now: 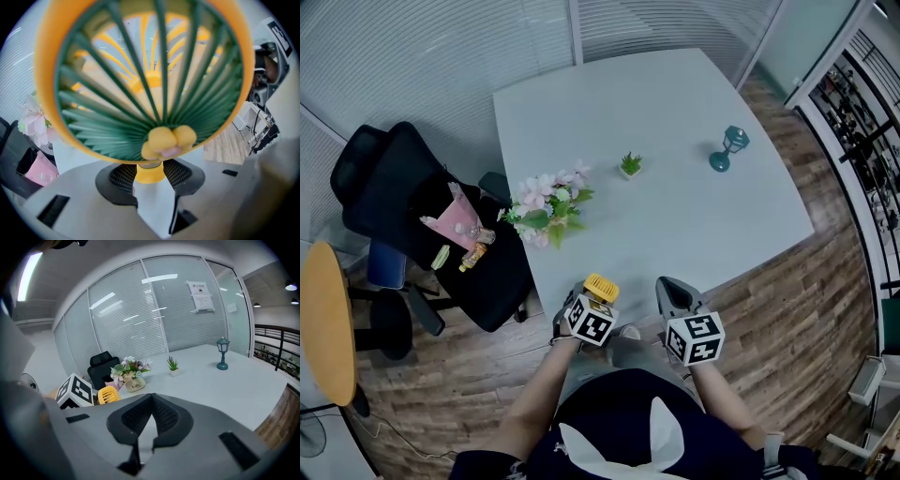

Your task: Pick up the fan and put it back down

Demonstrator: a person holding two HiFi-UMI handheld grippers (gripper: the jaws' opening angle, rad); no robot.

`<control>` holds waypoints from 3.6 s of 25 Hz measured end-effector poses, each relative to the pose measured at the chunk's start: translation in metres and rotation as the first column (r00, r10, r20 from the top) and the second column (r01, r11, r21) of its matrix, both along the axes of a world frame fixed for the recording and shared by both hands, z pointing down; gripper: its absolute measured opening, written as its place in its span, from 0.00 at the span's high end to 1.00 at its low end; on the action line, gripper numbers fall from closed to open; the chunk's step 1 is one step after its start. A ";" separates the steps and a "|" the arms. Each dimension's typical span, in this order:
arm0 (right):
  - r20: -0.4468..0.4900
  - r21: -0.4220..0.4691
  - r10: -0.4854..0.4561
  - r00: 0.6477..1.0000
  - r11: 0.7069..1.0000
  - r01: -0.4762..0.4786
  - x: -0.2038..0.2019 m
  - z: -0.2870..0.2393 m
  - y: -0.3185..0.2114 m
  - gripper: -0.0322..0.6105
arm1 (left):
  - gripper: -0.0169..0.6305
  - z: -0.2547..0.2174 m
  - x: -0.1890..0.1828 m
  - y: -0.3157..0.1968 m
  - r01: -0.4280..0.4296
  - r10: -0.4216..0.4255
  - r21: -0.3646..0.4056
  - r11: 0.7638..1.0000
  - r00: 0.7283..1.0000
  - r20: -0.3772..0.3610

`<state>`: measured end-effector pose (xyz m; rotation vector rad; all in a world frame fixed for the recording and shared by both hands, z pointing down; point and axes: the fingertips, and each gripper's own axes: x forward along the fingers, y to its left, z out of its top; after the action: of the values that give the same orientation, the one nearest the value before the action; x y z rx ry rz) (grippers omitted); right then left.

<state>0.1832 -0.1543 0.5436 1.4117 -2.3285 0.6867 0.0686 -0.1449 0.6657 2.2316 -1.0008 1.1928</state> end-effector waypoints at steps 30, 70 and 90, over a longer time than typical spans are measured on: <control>-0.013 -0.017 -0.037 0.999 0.999 0.037 0.008 0.008 0.007 0.94 | 0.69 0.028 -0.004 0.003 0.059 -0.057 0.043 0.997 0.997 -0.043; 0.022 -0.028 -0.107 0.994 0.994 0.108 -0.017 0.012 0.034 0.94 | 0.68 -0.016 -0.024 0.034 0.139 -0.137 0.018 0.990 0.985 -0.109; 0.043 0.023 -0.026 0.999 0.999 0.025 -0.046 -0.008 0.066 0.94 | 0.93 -0.107 -0.048 0.045 0.166 -0.128 0.191 0.967 0.972 -0.198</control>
<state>0.1370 -0.0881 0.5356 1.3876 -2.3908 0.6925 0.0207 -0.0998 0.5592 2.3254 -1.2386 0.8335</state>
